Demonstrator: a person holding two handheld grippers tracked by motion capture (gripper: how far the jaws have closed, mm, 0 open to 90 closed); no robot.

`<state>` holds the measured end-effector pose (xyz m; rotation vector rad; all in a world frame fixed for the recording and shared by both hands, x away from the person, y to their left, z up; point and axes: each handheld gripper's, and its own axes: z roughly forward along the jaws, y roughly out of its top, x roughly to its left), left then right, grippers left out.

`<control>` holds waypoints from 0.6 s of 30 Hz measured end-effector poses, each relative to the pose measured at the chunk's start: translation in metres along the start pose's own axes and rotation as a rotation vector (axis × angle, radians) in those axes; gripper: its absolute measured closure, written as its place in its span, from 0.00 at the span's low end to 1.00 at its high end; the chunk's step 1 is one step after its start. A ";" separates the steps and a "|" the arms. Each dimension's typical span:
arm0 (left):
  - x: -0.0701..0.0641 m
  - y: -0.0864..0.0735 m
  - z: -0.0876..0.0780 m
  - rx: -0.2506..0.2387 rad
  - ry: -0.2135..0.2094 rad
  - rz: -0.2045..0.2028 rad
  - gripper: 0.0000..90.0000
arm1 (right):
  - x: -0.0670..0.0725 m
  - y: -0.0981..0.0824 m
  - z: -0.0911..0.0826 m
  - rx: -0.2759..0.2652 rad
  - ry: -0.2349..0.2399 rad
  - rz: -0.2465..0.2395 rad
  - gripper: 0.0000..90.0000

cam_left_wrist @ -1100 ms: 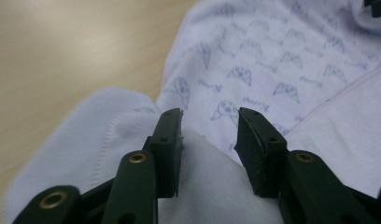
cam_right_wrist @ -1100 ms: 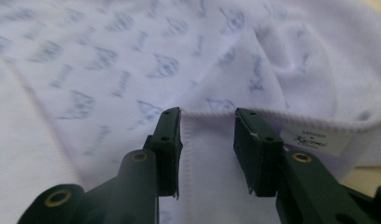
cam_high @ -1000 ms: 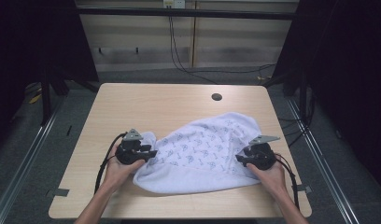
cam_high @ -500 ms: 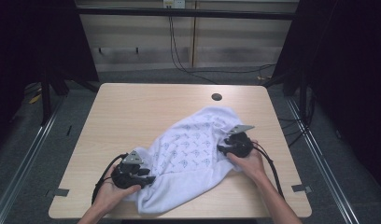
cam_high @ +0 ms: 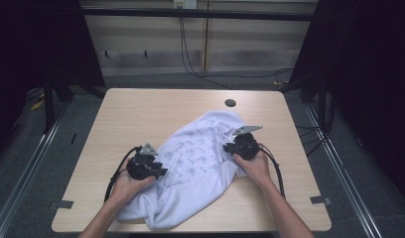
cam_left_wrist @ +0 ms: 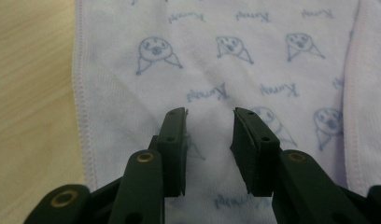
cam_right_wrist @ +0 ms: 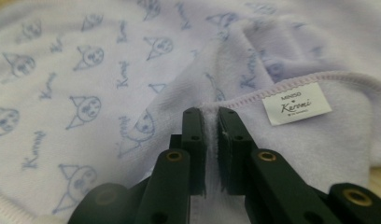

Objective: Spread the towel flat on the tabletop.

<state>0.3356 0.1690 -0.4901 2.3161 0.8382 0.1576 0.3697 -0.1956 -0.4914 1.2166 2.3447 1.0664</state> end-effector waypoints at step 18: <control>-0.007 -0.031 -0.026 -0.002 -0.013 -0.046 0.71 | -0.097 -0.044 -0.136 -0.149 -0.313 0.244 0.78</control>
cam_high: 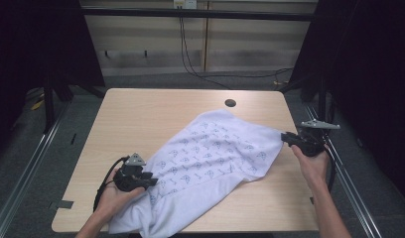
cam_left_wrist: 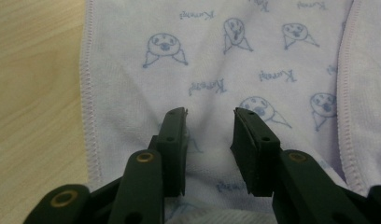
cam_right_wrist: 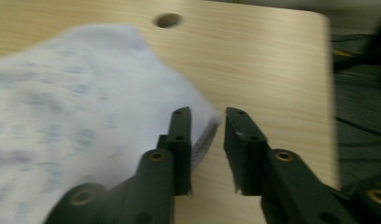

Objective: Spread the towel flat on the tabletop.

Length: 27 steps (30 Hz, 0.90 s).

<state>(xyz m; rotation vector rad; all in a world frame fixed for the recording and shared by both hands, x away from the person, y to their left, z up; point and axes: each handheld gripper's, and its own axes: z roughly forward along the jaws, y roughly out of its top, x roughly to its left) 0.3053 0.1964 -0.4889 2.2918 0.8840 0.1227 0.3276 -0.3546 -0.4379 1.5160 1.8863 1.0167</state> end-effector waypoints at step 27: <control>0.030 0.013 0.003 0.020 0.003 -0.017 0.67 | 0.134 -0.065 0.020 0.247 0.217 -0.207 0.69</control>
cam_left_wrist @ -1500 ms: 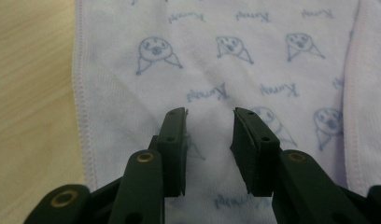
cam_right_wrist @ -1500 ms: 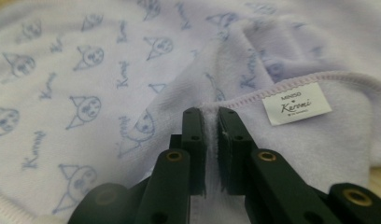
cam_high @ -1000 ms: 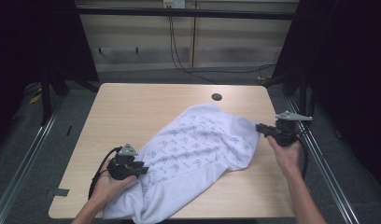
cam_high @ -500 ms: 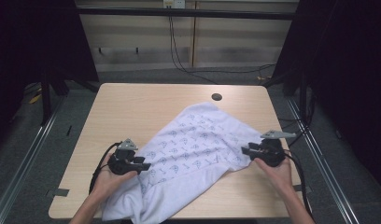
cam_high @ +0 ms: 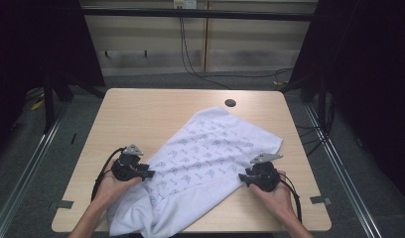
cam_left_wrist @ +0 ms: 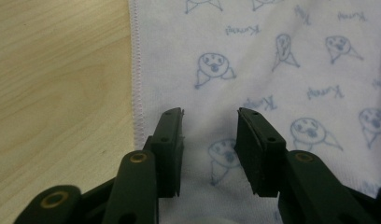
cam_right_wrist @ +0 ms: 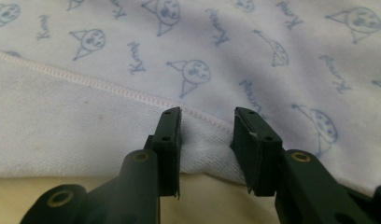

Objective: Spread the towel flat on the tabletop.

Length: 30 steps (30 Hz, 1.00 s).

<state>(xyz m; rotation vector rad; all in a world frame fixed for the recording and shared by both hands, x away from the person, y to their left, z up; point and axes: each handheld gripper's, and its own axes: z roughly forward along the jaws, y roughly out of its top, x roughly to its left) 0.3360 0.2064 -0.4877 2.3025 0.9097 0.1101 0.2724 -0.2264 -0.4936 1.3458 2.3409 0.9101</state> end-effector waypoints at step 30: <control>-0.011 -0.003 -0.019 -0.115 -0.080 -0.041 0.68 | 0.040 0.070 0.021 -0.158 0.214 -0.085 0.65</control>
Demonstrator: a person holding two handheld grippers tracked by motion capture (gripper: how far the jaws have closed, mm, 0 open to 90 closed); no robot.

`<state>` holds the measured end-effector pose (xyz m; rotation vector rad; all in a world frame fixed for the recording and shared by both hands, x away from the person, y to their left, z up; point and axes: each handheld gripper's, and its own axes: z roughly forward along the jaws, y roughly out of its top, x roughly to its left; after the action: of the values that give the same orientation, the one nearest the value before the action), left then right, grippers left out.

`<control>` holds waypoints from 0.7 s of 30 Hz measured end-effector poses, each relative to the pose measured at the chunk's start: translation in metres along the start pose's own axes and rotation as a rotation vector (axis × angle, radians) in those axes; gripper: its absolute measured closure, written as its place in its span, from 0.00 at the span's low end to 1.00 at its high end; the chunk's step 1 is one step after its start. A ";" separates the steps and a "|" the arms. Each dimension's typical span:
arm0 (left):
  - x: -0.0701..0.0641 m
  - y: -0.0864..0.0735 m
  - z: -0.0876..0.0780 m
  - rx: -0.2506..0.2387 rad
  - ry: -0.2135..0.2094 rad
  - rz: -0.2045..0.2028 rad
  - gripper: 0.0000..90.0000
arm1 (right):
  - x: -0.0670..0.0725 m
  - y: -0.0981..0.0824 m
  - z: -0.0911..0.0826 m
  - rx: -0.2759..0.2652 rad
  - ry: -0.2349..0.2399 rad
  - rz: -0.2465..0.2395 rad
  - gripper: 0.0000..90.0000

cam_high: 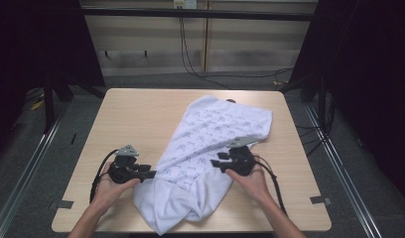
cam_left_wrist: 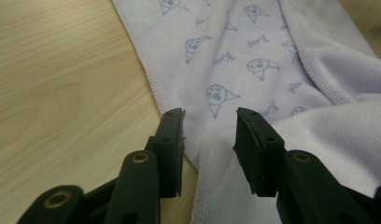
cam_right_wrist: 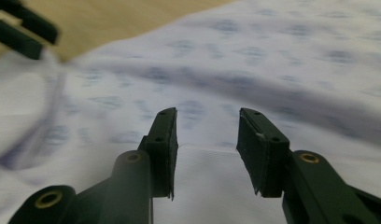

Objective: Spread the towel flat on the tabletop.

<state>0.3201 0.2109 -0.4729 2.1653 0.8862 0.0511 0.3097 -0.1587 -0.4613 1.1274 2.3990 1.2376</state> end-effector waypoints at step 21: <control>0.002 -0.014 0.006 0.021 -0.049 -0.005 0.98 | 0.102 0.011 0.088 0.126 0.331 -0.135 0.90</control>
<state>0.3151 0.2144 -0.4869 2.1740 0.8682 -0.0135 0.2896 -0.0285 -0.4923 0.8266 2.7774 1.3324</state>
